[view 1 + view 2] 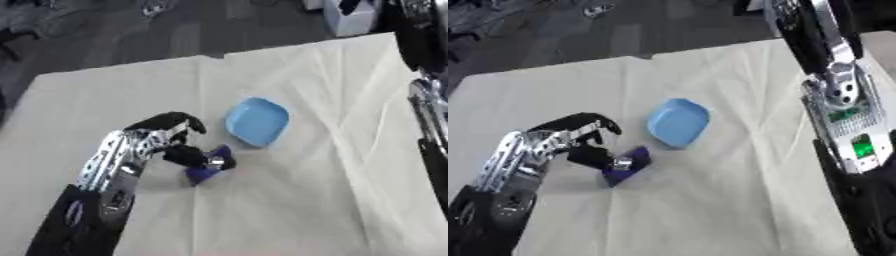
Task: Pick up objects on the table and place them in the box.
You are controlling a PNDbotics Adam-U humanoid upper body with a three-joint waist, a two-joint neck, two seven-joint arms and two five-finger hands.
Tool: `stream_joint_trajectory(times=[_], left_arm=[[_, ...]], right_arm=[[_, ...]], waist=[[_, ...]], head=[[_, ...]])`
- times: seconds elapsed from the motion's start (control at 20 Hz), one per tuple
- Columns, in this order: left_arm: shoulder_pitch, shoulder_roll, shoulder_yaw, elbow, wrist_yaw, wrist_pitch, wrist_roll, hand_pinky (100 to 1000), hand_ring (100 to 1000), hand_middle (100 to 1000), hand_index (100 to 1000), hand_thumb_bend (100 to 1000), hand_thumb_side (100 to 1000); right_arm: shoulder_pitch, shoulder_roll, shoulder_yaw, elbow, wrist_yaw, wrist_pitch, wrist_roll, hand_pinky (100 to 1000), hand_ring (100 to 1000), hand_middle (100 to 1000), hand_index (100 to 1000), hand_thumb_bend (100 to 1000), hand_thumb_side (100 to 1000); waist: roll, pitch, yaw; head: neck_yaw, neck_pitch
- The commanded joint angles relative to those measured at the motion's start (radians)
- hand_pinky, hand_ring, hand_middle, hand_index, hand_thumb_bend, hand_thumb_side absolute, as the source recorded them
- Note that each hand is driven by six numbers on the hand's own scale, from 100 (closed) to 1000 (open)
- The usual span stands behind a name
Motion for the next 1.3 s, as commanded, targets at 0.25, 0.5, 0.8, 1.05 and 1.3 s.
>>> stream_joint_trajectory(times=[0.25,0.5,0.8,1.05,1.3], left_arm=[[-0.021,-0.001,-0.003,0.013,-0.008,0.018,-0.016,461,706,813,864,656,746],[-0.019,-0.005,-0.002,0.020,-0.004,0.026,-0.016,450,694,799,852,658,746],[-0.016,-0.009,-0.005,0.031,-0.002,0.029,-0.016,438,685,787,844,688,738],[-0.021,-0.012,-0.012,0.051,0.005,0.018,-0.016,435,681,782,839,690,740],[-0.030,-0.010,-0.014,0.066,0.001,0.010,-0.016,433,679,779,835,685,746]], right_arm=[[-0.016,-0.017,-0.006,-0.013,-0.002,0.000,-0.003,507,419,604,878,100,881],[-0.017,-0.017,-0.005,-0.013,-0.003,0.000,-0.002,507,419,604,878,100,882],[-0.018,-0.016,-0.004,-0.013,-0.002,0.000,0.000,507,419,603,880,100,882],[-0.020,-0.014,-0.004,-0.013,-0.002,0.001,0.001,507,419,603,879,100,881],[-0.021,-0.012,-0.004,-0.013,-0.001,0.001,0.000,507,419,603,880,100,881]], waist=[[-0.003,-0.013,-0.002],[-0.002,-0.012,-0.004],[-0.002,-0.011,-0.006],[-0.001,-0.011,-0.009],[0.000,-0.011,-0.011]], head=[[-0.011,-0.003],[-0.011,-0.002],[-0.008,-0.003],[-0.005,-0.005],[-0.007,-0.006]])
